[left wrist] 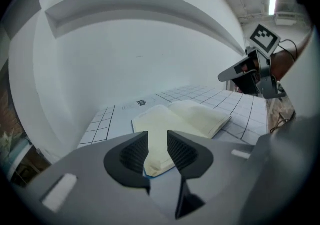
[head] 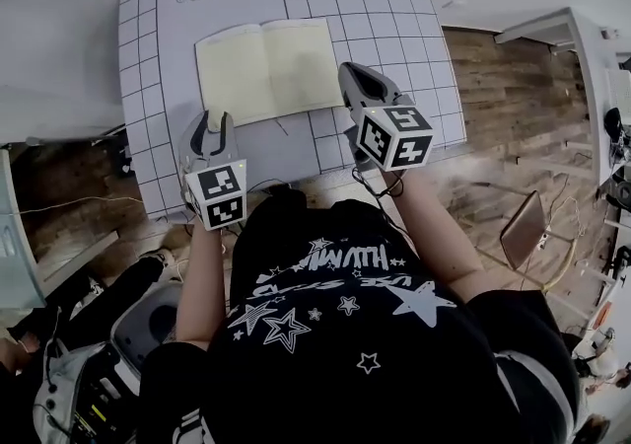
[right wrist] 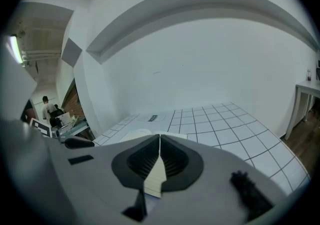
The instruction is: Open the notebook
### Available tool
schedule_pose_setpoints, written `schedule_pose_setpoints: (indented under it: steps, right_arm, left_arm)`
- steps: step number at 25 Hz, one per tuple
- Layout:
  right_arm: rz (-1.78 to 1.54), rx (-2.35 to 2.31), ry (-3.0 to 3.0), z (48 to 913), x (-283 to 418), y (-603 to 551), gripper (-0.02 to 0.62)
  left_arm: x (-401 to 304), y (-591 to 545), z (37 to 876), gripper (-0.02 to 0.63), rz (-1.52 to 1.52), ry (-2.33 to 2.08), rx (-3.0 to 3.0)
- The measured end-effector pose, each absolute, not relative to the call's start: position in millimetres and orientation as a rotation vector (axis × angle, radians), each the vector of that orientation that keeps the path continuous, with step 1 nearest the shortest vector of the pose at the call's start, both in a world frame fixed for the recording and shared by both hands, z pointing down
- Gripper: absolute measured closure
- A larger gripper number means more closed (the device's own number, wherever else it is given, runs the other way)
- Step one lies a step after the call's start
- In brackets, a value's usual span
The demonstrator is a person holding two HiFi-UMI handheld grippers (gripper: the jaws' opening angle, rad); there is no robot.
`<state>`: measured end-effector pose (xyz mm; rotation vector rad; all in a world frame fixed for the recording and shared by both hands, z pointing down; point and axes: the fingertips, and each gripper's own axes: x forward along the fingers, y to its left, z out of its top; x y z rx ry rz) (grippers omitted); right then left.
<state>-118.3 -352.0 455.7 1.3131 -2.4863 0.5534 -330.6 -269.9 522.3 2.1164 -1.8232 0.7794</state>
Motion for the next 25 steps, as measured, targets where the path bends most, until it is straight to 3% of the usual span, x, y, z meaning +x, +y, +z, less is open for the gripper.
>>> schedule_pose_setpoints:
  steps: [9, 25]
  right_arm:
    - [0.54, 1.309, -2.591, 420, -46, -305, 0.578]
    - [0.462, 1.176, -2.706, 401, 53, -189, 0.58]
  left_arm:
    - [-240, -223, 470, 0.593, 0.601, -1.839, 2.187]
    - [-135, -117, 413, 0.597, 0.441, -1.948, 2.204]
